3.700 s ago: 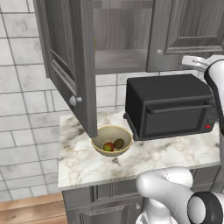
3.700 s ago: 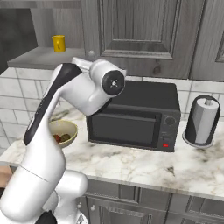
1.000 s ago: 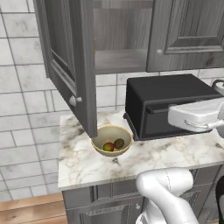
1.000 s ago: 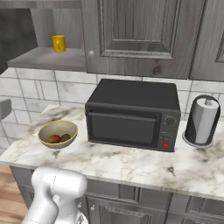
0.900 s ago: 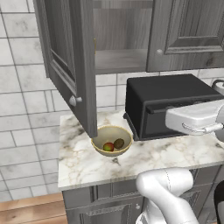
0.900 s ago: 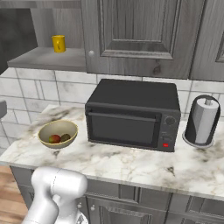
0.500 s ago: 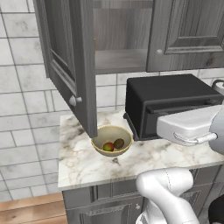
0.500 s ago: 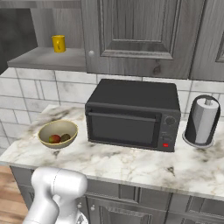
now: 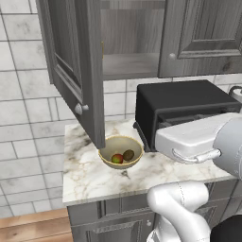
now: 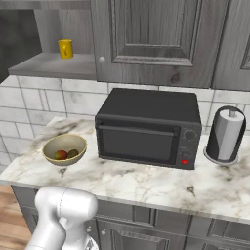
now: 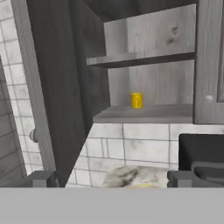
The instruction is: Open the cabinet. Pick the mango and kiwi from the cabinet and place them into the bowl. Then close the cabinet.
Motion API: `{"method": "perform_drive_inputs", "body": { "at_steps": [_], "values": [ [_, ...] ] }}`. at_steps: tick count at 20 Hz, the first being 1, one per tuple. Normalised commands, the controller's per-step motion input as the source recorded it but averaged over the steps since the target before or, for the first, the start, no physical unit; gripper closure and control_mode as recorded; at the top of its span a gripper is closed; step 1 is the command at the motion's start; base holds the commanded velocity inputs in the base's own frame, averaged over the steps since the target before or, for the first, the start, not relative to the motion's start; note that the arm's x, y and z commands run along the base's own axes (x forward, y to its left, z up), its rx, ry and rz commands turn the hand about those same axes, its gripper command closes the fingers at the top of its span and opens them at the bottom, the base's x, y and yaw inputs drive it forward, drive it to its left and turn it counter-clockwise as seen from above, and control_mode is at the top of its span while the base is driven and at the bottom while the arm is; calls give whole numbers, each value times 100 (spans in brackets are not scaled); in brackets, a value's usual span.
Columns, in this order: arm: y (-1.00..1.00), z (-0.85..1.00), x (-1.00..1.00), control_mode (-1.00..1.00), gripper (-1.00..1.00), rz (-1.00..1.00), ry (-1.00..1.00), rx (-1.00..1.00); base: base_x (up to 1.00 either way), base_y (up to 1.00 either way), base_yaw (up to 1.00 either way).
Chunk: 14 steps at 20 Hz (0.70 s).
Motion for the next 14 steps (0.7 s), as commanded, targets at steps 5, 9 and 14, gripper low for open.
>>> {"method": "perform_drive_inputs", "body": {
  "at_steps": [5, 9, 14],
  "values": [
    [29, 0, -7, -100, -100, -4, -11, -5, 0, 0, 0],
    [25, 0, 0, -100, -100, -5, -7, -3, 0, 0, 0],
    [27, 0, 0, -100, -100, -8, -7, -4, 0, 0, 0]
  ]
}}
